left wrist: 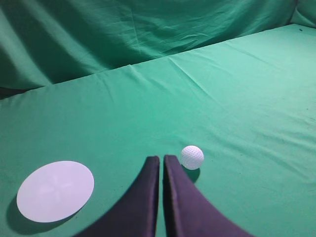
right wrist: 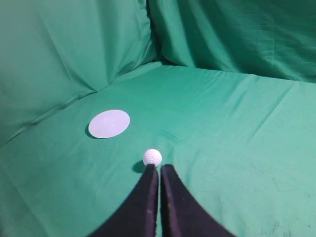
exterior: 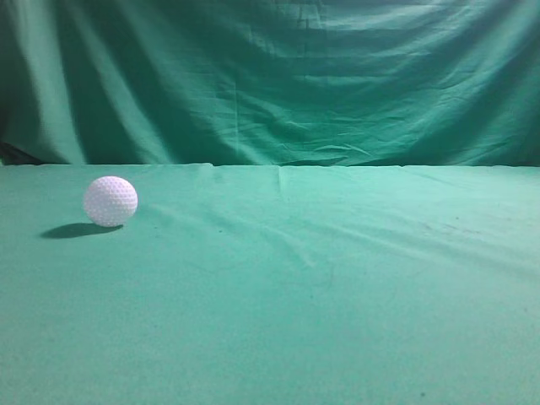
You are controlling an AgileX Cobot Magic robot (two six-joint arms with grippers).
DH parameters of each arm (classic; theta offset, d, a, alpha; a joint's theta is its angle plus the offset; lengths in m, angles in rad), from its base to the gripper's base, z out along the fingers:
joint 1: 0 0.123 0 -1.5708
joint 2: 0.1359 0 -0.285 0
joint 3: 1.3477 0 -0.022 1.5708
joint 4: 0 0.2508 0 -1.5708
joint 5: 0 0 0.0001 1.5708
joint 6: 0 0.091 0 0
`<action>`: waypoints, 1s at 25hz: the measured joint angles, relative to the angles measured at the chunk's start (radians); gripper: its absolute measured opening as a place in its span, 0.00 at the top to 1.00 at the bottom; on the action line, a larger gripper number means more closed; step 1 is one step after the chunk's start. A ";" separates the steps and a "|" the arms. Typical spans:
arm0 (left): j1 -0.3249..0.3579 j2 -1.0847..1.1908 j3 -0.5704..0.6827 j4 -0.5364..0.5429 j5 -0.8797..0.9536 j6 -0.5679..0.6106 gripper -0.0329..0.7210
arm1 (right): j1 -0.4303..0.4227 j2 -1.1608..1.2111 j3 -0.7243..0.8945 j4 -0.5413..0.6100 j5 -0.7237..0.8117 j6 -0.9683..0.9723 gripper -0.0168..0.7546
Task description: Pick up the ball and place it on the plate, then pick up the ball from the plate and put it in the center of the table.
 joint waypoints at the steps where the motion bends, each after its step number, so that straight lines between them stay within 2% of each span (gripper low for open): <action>1: 0.000 0.000 0.000 0.000 0.000 0.000 0.96 | 0.000 0.000 0.004 0.001 -0.007 0.000 0.98; 8: 0.000 0.000 0.000 0.000 0.000 0.000 0.96 | 0.000 0.000 0.006 0.000 -0.014 0.000 0.98; 15: 0.000 0.000 0.000 0.000 0.000 0.000 0.96 | -0.010 -0.015 0.019 -0.140 -0.003 0.000 0.98; 17: 0.000 0.000 0.000 0.000 0.000 0.000 0.96 | -0.056 -0.030 0.042 -0.145 -0.024 0.008 0.98; 22: 0.000 0.000 0.000 0.000 0.000 0.000 0.96 | -0.299 -0.104 0.153 -0.111 -0.081 0.026 0.98; 25: 0.000 0.000 0.000 0.000 0.000 0.000 0.96 | -0.408 -0.179 0.208 -0.102 -0.085 0.026 0.98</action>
